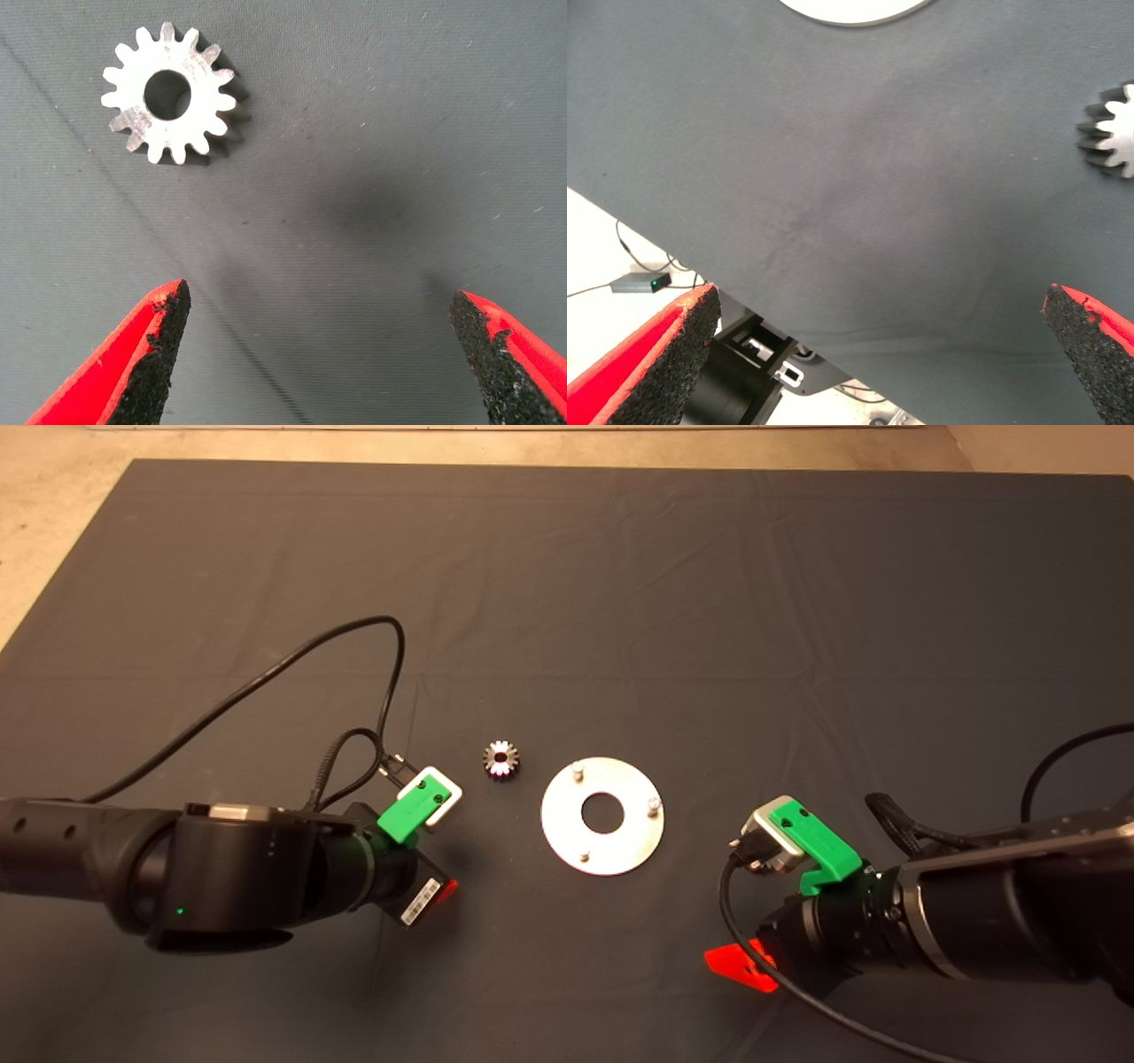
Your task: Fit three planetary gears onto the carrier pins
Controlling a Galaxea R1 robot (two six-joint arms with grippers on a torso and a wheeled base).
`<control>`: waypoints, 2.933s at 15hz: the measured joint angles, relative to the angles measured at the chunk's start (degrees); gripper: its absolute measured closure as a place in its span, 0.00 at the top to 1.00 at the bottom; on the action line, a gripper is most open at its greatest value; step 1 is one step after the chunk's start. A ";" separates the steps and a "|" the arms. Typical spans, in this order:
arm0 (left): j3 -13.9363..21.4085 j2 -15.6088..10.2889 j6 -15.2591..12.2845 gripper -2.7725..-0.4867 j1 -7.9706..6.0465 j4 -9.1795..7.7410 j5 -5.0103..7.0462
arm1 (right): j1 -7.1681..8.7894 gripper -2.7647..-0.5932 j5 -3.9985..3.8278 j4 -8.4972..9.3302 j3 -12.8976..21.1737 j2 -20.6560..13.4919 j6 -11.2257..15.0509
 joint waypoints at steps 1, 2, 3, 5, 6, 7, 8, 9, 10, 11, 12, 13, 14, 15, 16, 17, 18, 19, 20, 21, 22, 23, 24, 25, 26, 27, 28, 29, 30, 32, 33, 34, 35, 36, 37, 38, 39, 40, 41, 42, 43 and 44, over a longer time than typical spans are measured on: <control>-0.09 0.02 0.75 0.69 -0.07 0.00 0.00 | 0.00 0.98 0.06 0.00 0.00 0.04 -0.02; -0.11 0.06 1.30 0.69 -0.43 -0.02 0.00 | 0.00 0.98 -0.03 0.00 -0.01 0.03 -0.02; -0.20 0.20 1.86 0.69 -0.87 0.02 -0.02 | -0.02 0.98 -0.03 0.00 -0.06 0.04 -0.02; -0.89 0.33 3.57 0.69 -1.37 0.02 -0.02 | 0.00 0.98 -0.05 0.00 -0.09 0.04 -0.02; -1.65 0.35 4.33 0.69 -1.78 0.02 -0.02 | -0.02 0.98 0.02 0.00 -0.11 0.04 0.00; -2.49 0.35 4.94 0.69 -2.41 0.05 0.00 | -0.02 0.98 0.00 0.00 -0.11 0.06 -0.01; -3.73 0.35 5.53 0.69 -3.26 0.00 -0.06 | -0.02 0.98 0.00 0.00 -0.11 0.06 0.00; -5.07 0.33 5.73 0.69 -4.18 0.03 -0.27 | -0.02 0.98 0.00 0.00 -0.11 0.06 -0.02; -6.05 0.33 5.78 0.69 -4.66 0.12 -0.74 | -0.02 0.98 -0.03 0.00 -0.15 0.15 -0.02; -6.50 0.35 5.98 0.69 -4.57 0.00 -1.55 | -0.02 0.98 0.00 0.00 -0.15 0.17 -0.01; -6.78 0.49 6.42 0.69 -4.57 -0.17 -2.45 | -0.02 0.98 -0.03 0.00 -0.17 0.17 -0.02; -7.13 0.51 7.15 0.69 -4.60 -0.58 -3.36 | -0.02 0.98 0.03 0.00 -0.17 0.20 -0.02; -7.55 0.52 7.36 0.69 -4.60 -2.07 -3.97 | -0.02 0.98 0.00 0.00 -0.17 0.18 -0.02; -7.78 0.62 7.47 0.69 -4.60 -2.81 -4.46 | -0.02 0.98 0.00 0.00 -0.17 0.17 -0.02; -7.88 0.73 7.46 0.69 -4.60 -2.95 -4.83 | -0.02 0.98 0.02 0.00 -0.17 0.20 -0.03; -7.91 0.82 7.20 0.69 -4.60 -3.08 -5.05 | -0.02 0.98 0.00 0.00 -0.17 0.20 -0.06; -8.11 1.12 6.89 0.69 -4.60 -3.12 -5.18 | -0.02 0.98 -0.03 0.00 -0.17 0.20 -0.11; -8.74 1.83 6.63 0.69 -4.60 -3.15 -5.84 | -0.02 0.98 0.00 0.00 -0.17 0.20 -0.22; -9.45 2.66 6.34 0.69 -4.57 -3.17 -6.74 | -0.02 0.98 0.00 0.00 -0.17 0.20 -0.24; -10.08 3.17 6.32 0.69 -4.57 -3.19 -7.39 | -0.02 0.98 0.00 0.00 -0.17 0.20 -0.24; -10.58 3.17 6.32 0.69 -4.60 -3.19 -7.72 | -0.02 0.98 -0.03 0.00 -0.17 0.17 -0.25; -10.95 3.16 6.31 0.69 -4.60 -3.22 -7.97 | -0.02 0.98 -0.05 0.00 -0.17 0.17 -0.27; -11.37 3.15 6.28 0.69 -4.57 -3.23 -9.09 | -0.02 0.98 0.00 0.00 -0.17 0.20 -0.46; -11.72 3.06 6.26 0.68 -4.57 -3.25 -10.20 | -0.02 0.98 0.00 0.00 -0.17 0.19 -0.55; -11.93 2.97 6.26 0.65 -4.57 -3.25 -10.62 | -0.02 0.98 -0.03 0.00 -0.17 0.15 -0.72; -12.00 2.97 6.10 0.65 -4.60 -3.25 -10.67 | -0.02 0.98 -0.03 0.00 -0.17 0.12 -0.99; -12.00 2.86 6.09 0.65 -4.60 -3.25 -10.99 | -0.02 0.98 -0.01 0.00 -0.17 0.00 -1.11; -12.00 2.54 5.99 0.65 -4.60 -3.25 -11.65 | -0.02 0.98 -0.05 0.00 -0.17 -0.04 -1.18; -12.00 2.22 5.88 0.65 -4.57 -3.25 -12.82 | -0.02 0.98 0.00 0.00 -0.17 -0.02 -1.34; -12.00 1.62 5.71 0.60 -4.60 -3.25 -14.68 | -0.01 0.98 0.00 0.00 -0.17 -0.07 -1.55; -12.00 1.56 5.71 0.59 -4.57 -3.28 -15.47 | -0.02 0.98 -0.06 0.00 -0.17 -0.18 -1.57; -12.00 1.56 5.71 0.59 -4.57 -3.28 -15.63 | 0.00 0.98 -0.04 0.00 -0.17 -0.18 -1.70; -12.00 1.32 5.73 0.59 -4.57 -3.30 -15.76 | 0.00 0.98 -0.03 0.00 -0.17 -0.18 -1.72; -12.00 0.99 5.73 0.59 -4.57 -3.28 -15.71 | -0.02 0.98 -0.05 0.00 -0.17 -0.19 -1.72; -12.00 0.79 5.73 0.59 -4.57 -3.28 -15.71 | 0.00 0.98 -0.03 0.00 -0.17 -0.18 -1.72; -12.00 0.60 5.76 0.56 -4.57 -3.30 -15.74 | 0.00 0.98 -0.01 0.00 -0.17 -0.18 -1.74; -12.00 0.31 5.76 0.53 -4.57 -3.28 -15.76 | 0.00 0.98 -0.03 0.00 -0.17 -0.18 -1.74; -12.00 -0.13 5.78 0.52 -4.57 -3.28 -15.86 | -0.02 0.98 -0.05 0.00 -0.17 -0.18 -1.74; -12.00 -0.54 5.78 0.52 -4.57 -3.28 -15.90 | 0.00 0.98 -0.03 0.00 -0.17 -0.16 -1.74; -12.00 -0.87 5.78 0.52 -4.57 -3.28 -15.90 | 0.00 0.98 -0.03 0.00 -0.17 -0.16 -1.74; -12.00 -1.08 5.78 0.47 -4.57 -3.28 -15.89 | 0.00 0.98 -0.03 0.00 -0.17 -0.13 -1.77; -12.00 -1.11 5.78 0.46 -4.57 -3.28 -15.87 | 0.00 0.98 -0.03 0.00 -0.17 -0.13 -1.74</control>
